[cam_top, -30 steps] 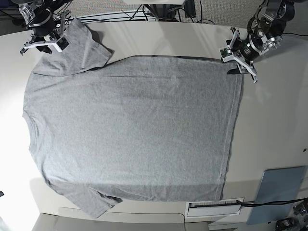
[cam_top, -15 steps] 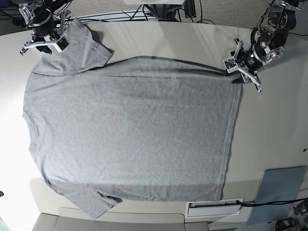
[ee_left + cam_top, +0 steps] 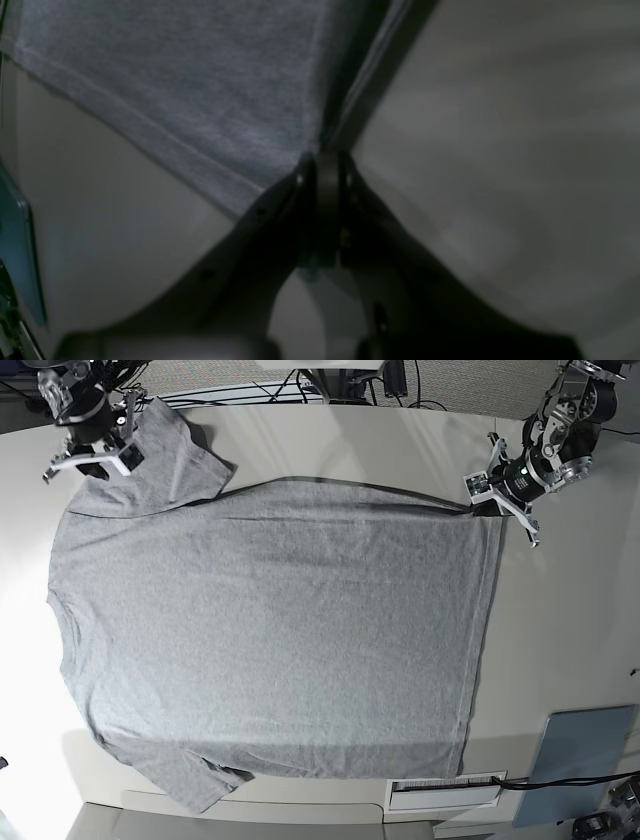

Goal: Fold the T-shirt properly
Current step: 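Close both grippers on the shirt's shoulder edges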

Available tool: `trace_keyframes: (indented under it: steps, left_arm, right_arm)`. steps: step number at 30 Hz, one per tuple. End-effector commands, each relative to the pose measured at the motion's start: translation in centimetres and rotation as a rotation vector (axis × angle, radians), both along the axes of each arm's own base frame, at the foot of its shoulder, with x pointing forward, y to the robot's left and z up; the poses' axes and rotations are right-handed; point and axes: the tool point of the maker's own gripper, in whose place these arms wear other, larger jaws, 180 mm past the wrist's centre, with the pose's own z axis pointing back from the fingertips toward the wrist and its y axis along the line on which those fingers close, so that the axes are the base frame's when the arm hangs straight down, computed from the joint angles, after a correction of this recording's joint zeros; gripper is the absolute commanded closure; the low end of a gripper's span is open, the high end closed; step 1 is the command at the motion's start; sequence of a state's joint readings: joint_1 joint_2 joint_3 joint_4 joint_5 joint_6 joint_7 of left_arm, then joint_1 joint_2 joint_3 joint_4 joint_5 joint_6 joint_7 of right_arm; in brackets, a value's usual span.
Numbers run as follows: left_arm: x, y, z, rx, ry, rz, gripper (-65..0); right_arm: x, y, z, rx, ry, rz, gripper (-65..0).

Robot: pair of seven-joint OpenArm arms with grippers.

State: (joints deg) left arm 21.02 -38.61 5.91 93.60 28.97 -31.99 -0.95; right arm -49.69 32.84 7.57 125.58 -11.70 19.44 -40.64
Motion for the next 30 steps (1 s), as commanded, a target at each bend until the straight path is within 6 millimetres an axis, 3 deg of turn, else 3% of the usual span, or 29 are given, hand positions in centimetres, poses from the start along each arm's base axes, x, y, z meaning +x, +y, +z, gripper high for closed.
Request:
trace_keyframes:
  steps: [1,12,18,23,30]
  left_arm:
    - [-2.6,1.6,-2.0,0.094,0.115,-0.022,0.0]
    - [-2.7,1.8,-2.1,0.109,0.119,-0.016,0.0]
    - [-2.7,1.8,-2.1,0.108,0.119,-0.015,0.0]
    - [-2.6,1.8,-2.1,0.108,0.119,-0.015,0.0]
    - [-2.6,1.8,-2.1,0.108,0.118,-0.015,0.0]
  right_arm:
    - [0.6,0.1,0.6,-0.016,-0.007,0.046,-18.3]
    - [1.5,-1.0,1.4,-0.091,0.038,0.166,-19.0]
    - [0.4,-1.6,0.3,-0.068,0.102,0.121,-35.4]
    - [-0.5,-2.1,-1.3,-0.081,0.199,0.245,-35.4]
    - [0.2,-4.6,-1.0,-0.242,0.232,0.348,-35.4]
